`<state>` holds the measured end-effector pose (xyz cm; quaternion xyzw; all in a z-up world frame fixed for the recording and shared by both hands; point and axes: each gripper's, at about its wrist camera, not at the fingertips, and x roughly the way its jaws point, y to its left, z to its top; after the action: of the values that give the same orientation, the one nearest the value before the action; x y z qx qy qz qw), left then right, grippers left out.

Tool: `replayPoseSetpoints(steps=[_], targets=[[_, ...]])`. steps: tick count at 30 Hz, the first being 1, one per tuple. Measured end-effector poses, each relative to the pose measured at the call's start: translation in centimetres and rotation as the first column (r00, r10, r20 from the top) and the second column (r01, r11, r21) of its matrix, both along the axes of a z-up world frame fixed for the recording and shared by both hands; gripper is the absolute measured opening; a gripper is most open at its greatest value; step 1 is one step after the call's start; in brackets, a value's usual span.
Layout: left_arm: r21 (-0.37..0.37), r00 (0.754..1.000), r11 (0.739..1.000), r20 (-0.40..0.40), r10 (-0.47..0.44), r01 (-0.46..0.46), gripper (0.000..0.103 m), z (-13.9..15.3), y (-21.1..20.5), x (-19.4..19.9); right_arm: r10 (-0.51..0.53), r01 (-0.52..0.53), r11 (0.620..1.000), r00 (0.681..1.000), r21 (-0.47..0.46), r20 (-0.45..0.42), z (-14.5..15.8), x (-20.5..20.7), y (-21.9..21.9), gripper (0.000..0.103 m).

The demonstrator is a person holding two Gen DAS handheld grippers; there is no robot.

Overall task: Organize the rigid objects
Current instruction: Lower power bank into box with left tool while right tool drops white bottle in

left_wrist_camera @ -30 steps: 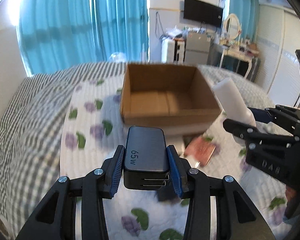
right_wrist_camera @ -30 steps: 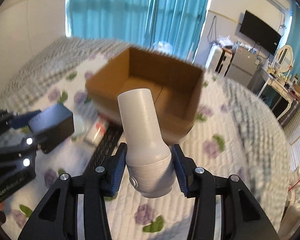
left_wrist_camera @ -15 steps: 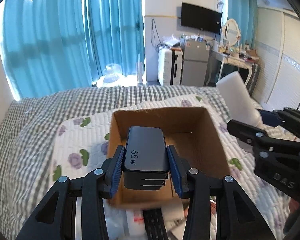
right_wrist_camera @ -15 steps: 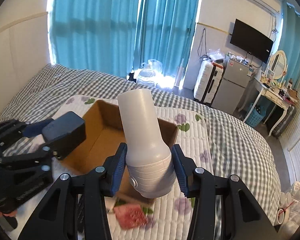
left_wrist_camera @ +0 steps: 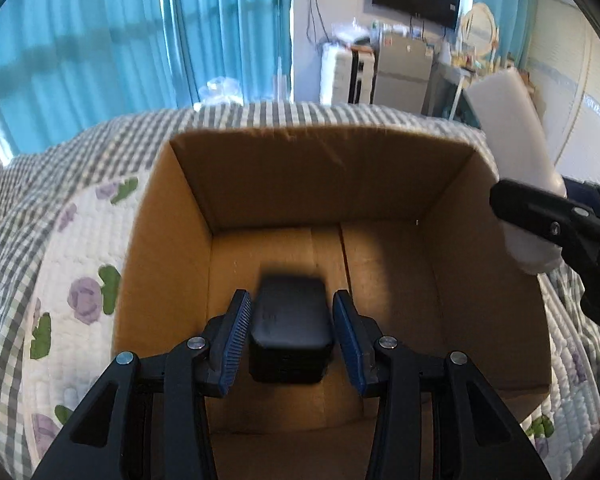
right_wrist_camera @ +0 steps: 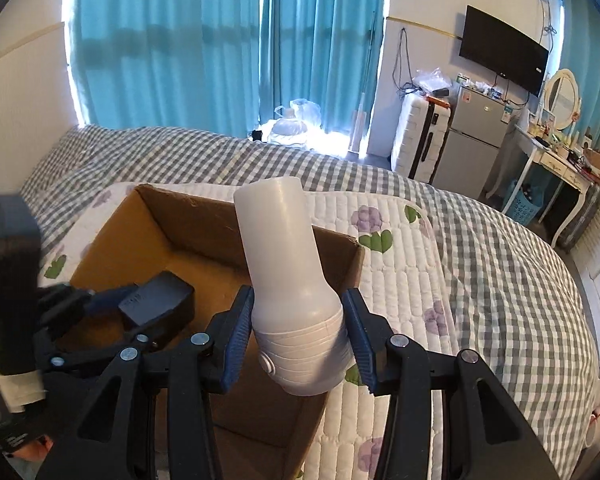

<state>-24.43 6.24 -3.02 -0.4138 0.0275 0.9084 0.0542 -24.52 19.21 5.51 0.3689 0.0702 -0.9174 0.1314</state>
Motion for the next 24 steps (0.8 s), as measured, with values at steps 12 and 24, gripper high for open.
replayPoseSetpoints(steps=[12,24], targets=[[0.004,0.999,0.999,-0.029,0.035,-0.035,0.055,3.0,-2.8,2.5,0.014,-0.013,1.0,0.999,-0.015,0.043,0.4,-0.3,-1.5,0.045],[-0.024,0.995,0.999,-0.102,0.023,-0.025,0.076,7.4,-4.4,8.4,-0.025,0.025,1.0,1.0,0.003,0.008,3.2,4.0,-0.8,0.079]])
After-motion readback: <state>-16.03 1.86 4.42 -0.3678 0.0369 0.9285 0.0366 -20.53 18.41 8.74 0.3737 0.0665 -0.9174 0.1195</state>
